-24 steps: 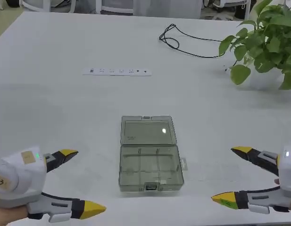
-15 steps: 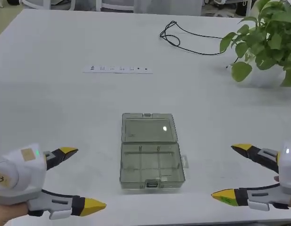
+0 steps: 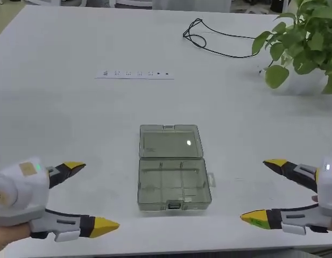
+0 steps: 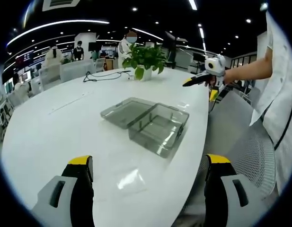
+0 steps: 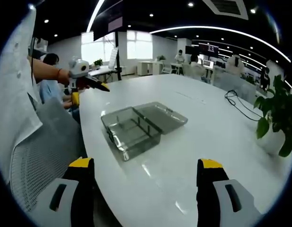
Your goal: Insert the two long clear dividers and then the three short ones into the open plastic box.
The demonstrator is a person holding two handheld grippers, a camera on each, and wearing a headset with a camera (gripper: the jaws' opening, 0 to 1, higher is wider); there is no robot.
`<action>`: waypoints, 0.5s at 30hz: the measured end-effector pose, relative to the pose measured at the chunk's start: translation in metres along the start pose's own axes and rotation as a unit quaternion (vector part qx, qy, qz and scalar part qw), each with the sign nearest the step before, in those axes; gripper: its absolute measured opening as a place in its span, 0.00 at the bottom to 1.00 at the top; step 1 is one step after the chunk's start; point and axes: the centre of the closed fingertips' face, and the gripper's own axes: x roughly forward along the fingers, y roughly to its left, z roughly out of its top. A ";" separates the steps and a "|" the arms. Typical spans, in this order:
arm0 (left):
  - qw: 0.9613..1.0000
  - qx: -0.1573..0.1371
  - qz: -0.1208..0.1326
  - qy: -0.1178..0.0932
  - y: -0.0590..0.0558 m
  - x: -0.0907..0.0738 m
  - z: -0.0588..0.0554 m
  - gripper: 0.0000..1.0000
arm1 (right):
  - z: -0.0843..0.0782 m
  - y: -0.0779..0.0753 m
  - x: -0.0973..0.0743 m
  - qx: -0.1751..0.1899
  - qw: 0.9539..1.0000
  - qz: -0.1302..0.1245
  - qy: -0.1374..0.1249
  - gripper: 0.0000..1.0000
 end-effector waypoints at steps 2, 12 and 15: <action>1.000 -0.004 0.007 0.000 0.005 -0.002 -0.001 1.00 | 0.000 0.000 0.000 0.000 1.000 0.000 0.000 0.90; 0.999 -0.026 0.033 0.008 0.027 -0.010 -0.004 1.00 | 0.001 0.000 0.000 0.001 1.000 -0.001 -0.002 0.90; 0.999 -0.029 0.042 0.017 0.035 -0.011 -0.007 0.98 | 0.001 0.000 0.000 0.002 1.000 -0.001 -0.003 0.89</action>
